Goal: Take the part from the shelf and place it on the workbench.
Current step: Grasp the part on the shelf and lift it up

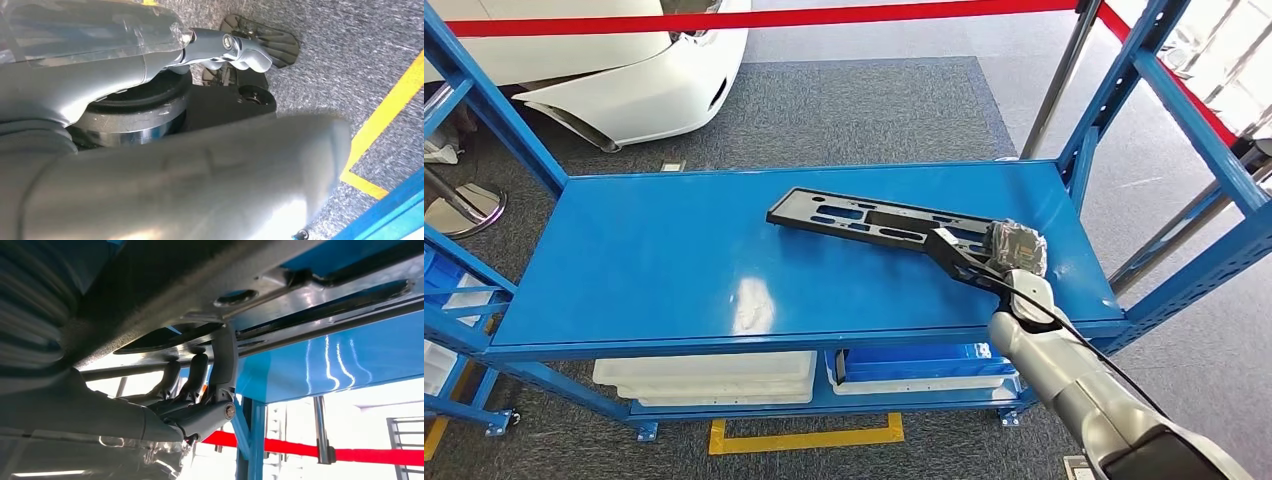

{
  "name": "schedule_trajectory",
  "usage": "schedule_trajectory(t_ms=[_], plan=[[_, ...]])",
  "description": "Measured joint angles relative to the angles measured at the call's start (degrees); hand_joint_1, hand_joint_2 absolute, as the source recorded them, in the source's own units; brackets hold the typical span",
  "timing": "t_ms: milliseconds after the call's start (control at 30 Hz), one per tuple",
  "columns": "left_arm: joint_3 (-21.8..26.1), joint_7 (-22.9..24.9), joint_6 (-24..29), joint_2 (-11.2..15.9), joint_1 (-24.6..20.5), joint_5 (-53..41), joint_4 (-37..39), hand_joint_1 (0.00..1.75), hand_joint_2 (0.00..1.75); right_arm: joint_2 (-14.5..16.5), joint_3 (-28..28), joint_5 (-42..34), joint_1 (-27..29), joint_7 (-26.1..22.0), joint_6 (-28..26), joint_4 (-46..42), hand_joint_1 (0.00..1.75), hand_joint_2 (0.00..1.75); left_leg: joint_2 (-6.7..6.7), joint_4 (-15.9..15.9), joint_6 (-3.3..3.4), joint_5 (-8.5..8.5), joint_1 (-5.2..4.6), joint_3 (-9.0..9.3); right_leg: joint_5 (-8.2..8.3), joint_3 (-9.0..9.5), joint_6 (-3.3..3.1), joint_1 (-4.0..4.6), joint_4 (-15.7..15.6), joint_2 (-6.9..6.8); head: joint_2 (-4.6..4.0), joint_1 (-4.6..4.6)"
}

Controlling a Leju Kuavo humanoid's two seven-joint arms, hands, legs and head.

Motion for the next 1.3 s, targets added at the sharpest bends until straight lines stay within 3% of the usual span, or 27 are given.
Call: schedule_trajectory(t_ms=[33,367,733,1033,1200,1300], plan=[[0.01,-0.36,-0.44,0.02,0.07,0.20,0.00,0.00,1.75,0.07,0.08,0.58,0.61,0.75,0.43,-1.84,1.75,1.75,0.00,0.00,0.01,0.01,0.00,-0.02,0.01,-0.04,0.00,0.00,0.00,0.01,0.00,0.01],[0.07,-2.87,-3.93,0.19,0.23,1.56,0.00,0.00,1.75,-0.09,1.03,7.72,6.95,2.83,2.56,-24.92,1.75,1.75,-0.01,-0.08,0.01,0.02,0.01,-0.34,-0.01,-0.46,-0.01,0.01,0.02,-0.01,0.00,-0.15],[0.13,-3.91,-4.03,0.21,0.67,2.68,0.00,0.00,1.75,-1.27,2.60,12.65,8.81,1.80,2.94,-46.18,1.75,1.75,0.00,-0.14,0.01,0.01,0.00,-0.47,-0.03,-0.59,-0.02,0.00,0.02,0.00,0.00,-0.09],[0.14,-3.13,-5.37,0.39,1.00,2.54,0.00,0.00,1.75,-1.58,4.61,13.15,8.84,1.79,3.56,-54.59,1.75,1.75,0.00,-0.09,0.04,-0.01,-0.03,-0.51,-0.01,-0.63,0.01,-0.04,-0.02,-0.01,0.00,-0.07],[1.33,-2.46,-1.67,0.44,1.25,2.67,0.00,0.00,1.75,-2.17,5.52,9.15,9.52,3.75,4.30,-57.64,1.75,1.75,0.06,0.20,0.44,-0.22,-0.41,-0.72,0.10,-0.66,0.21,-0.23,-0.14,-0.14,0.00,-0.32],[2.15,-1.92,-1.69,0.47,1.58,2.57,0.00,0.00,1.75,-2.72,5.82,7.94,9.90,3.86,4.06,-58.86,1.75,1.75,-0.05,-0.56,1.07,0.44,-0.19,-0.50,0.09,-0.66,0.75,-0.28,-0.17,0.08,0.00,-0.54]])
